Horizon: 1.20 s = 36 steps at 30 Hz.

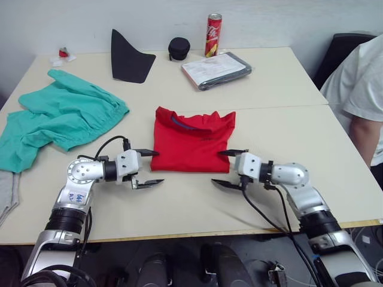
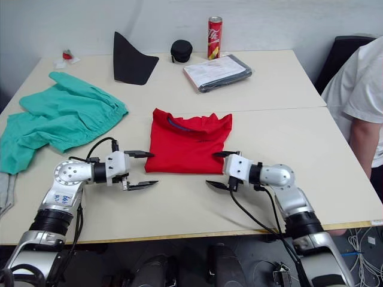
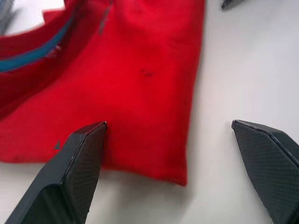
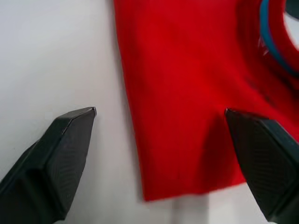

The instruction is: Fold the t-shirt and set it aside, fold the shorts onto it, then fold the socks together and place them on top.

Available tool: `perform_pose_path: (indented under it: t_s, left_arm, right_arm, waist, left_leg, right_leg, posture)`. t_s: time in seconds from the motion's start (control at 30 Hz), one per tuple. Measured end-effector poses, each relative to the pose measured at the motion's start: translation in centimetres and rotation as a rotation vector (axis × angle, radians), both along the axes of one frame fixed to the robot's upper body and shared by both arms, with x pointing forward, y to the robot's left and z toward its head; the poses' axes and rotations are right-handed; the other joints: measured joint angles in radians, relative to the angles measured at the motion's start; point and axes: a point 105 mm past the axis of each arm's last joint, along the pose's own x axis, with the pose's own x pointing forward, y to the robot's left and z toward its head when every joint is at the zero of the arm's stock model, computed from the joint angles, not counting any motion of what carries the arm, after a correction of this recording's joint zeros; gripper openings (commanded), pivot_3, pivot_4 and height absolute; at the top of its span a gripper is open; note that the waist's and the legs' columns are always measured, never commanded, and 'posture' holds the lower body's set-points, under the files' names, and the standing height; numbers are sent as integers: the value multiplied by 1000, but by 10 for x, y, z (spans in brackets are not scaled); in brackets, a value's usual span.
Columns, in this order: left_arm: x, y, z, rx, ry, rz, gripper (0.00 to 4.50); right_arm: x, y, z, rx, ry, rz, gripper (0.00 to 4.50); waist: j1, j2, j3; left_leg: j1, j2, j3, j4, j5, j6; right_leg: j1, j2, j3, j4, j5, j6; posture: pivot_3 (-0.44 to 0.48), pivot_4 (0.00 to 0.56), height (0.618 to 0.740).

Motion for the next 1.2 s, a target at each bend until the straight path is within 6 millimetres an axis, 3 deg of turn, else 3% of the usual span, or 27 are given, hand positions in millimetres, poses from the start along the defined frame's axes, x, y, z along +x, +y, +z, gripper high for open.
perform_pose_path:
  t_s: [0.37,0.43,0.57,0.77,0.9,1.07,1.2]
  left_arm:
    - [5,-3,-9,29,-28,12,587]
    - [-1,-2,-12,23,-36,9,11]
    - [-17,4,-14,29,-64,12,11]
    - [-67,8,-27,-9,-47,28,11]
    - [-98,14,-37,-24,-26,78,11]
    - [-136,12,-45,-25,34,70,11]
    - [-147,13,-44,-46,66,83,11]
  right_arm:
    - [-1,-7,-10,-82,-85,14,43]
    - [-6,-10,-12,-86,-102,18,0]
    - [-24,-16,-16,-122,-161,48,0]
    - [-63,-20,-24,-102,-192,49,0]
    - [-101,-20,-38,-84,-131,67,0]
    - [-133,-24,-47,-81,-54,92,0]
    - [-137,-25,-48,-65,-39,80,0]
  waist:
    - [0,0,0]
    - [0,0,0]
    - [-3,0,-1]
    - [-3,0,-1]
    - [1,0,-1]
    - [2,0,-1]
    - [3,0,-1]
  left_leg:
    - [1,0,0,0,1,1]
    - [1,0,0,-1,1,1]
    - [3,0,1,-4,0,0]
    - [5,1,0,-6,-1,-2]
    - [9,1,0,-8,-3,0]
    - [15,1,-1,-11,-9,7]
    - [14,1,-1,-12,-9,8]
  right_leg:
    - [1,-1,0,1,0,0]
    - [1,-1,0,0,0,0]
    - [1,-1,0,-2,0,0]
    - [2,0,1,-3,-1,-1]
    - [8,0,1,-6,-1,-1]
    - [16,0,1,-14,-1,0]
    - [16,1,1,-14,-1,0]
  posture:
    - [0,150,740]
    - [0,150,740]
    - [0,150,740]
    - [0,150,740]
    - [0,150,740]
    - [0,150,740]
    - [0,150,740]
